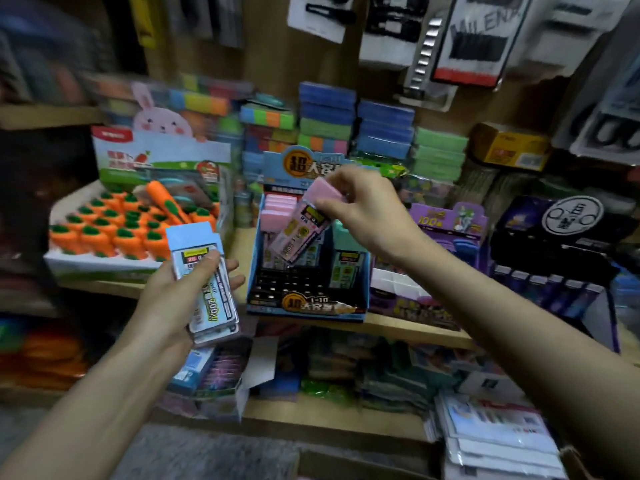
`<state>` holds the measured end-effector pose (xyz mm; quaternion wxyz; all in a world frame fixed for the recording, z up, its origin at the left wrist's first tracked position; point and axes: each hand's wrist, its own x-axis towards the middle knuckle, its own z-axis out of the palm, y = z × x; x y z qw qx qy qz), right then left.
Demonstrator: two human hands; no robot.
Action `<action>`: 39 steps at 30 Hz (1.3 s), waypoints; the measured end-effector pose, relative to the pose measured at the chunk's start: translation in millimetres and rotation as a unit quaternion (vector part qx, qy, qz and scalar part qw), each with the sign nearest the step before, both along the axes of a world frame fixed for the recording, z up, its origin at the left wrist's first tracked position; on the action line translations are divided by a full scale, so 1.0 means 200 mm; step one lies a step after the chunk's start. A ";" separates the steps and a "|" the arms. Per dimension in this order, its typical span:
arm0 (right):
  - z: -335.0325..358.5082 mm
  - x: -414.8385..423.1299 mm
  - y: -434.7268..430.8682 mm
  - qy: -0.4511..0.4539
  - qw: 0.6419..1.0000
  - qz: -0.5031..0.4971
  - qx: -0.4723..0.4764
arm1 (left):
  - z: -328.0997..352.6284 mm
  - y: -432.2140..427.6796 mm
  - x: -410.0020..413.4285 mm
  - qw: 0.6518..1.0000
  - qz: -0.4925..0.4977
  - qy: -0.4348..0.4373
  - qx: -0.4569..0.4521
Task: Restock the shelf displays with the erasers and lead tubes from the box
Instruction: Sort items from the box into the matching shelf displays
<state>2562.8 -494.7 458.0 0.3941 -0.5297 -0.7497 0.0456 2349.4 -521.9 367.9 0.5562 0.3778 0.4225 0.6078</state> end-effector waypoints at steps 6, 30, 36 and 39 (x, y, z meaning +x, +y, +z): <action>-0.07 -0.13 0.10 -0.142 0.989 0.035 -0.009 | -0.01 0.03 -0.07 1.000 0.008 -0.020 -0.021; -0.22 -0.16 -0.20 0.202 0.962 0.076 -0.165 | 0.06 -0.07 0.19 0.994 -0.092 0.040 0.043; -0.20 -0.02 -0.29 0.317 0.916 0.074 -0.235 | 0.06 -0.13 0.35 0.986 -0.122 0.074 0.087; -0.16 0.04 -0.29 0.314 0.919 0.067 -0.229 | 0.07 -0.14 0.39 0.985 -0.123 0.078 0.088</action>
